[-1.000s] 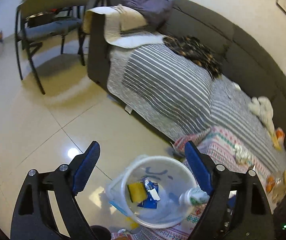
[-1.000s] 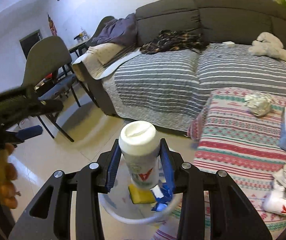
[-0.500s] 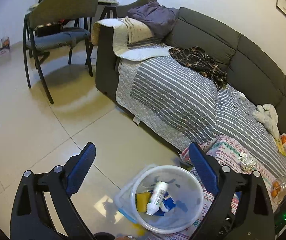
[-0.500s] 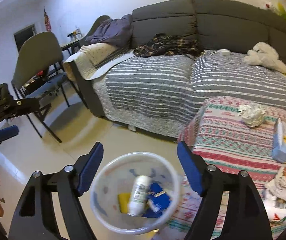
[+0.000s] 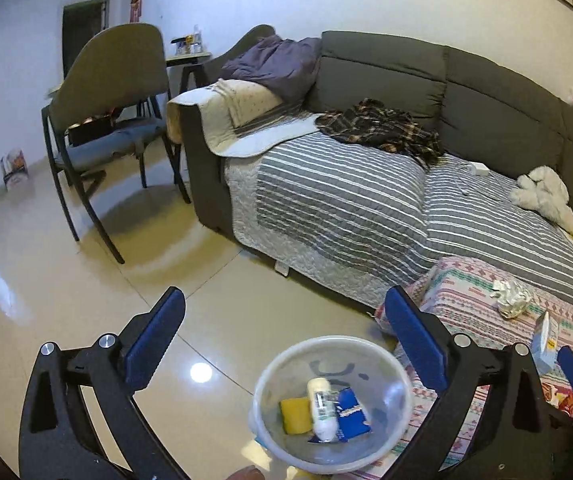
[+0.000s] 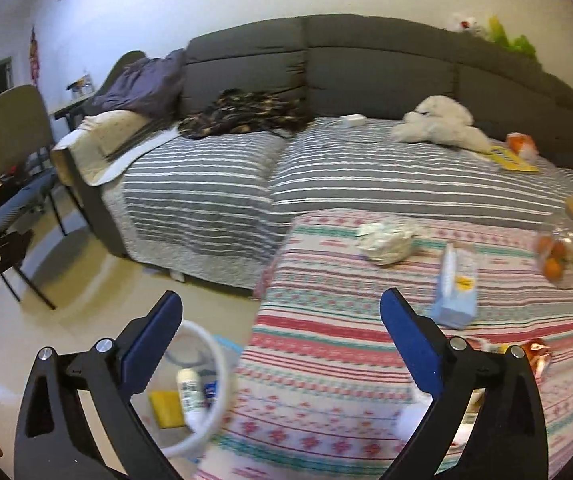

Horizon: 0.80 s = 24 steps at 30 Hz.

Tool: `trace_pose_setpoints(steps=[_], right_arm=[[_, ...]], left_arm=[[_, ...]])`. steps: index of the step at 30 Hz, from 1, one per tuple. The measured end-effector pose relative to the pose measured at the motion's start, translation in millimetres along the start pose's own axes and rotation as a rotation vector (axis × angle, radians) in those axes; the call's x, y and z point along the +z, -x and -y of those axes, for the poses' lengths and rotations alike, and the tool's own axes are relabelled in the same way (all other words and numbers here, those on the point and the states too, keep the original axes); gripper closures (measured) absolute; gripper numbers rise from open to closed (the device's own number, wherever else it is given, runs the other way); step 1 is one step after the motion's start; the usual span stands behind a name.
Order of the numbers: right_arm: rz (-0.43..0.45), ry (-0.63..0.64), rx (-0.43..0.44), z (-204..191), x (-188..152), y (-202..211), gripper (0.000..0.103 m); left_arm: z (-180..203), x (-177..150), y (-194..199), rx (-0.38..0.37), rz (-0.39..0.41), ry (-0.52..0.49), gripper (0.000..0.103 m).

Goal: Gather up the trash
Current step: 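Move both tools back over the table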

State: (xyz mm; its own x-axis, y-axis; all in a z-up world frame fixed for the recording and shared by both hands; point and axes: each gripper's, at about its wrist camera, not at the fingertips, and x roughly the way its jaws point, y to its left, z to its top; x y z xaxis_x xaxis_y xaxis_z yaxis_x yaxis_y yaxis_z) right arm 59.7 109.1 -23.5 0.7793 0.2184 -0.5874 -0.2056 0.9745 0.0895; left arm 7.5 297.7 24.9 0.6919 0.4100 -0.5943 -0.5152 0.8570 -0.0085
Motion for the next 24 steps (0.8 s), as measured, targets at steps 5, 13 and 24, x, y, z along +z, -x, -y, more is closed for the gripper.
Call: trace_pose_setpoints(steps=[5,13,24], right_arm=[[0.007,-0.021,-0.047,30.6,1.3,9.4,0.007],[0.031,-0.057,-0.105,77.3,-4.1,23.5,0.007],[0.029,-0.126,-0.163,136.4,-9.0,30.1,0.007]], left_arm=[[27.0,-8.9,4.5,-0.023,-0.001,-0.028,0.007],[75.5,-26.3,9.9,-0.08,-0.01,-0.105,0.007],[137.4,-48.8,16.7,-0.149,-0.028,-0.182,0.007]])
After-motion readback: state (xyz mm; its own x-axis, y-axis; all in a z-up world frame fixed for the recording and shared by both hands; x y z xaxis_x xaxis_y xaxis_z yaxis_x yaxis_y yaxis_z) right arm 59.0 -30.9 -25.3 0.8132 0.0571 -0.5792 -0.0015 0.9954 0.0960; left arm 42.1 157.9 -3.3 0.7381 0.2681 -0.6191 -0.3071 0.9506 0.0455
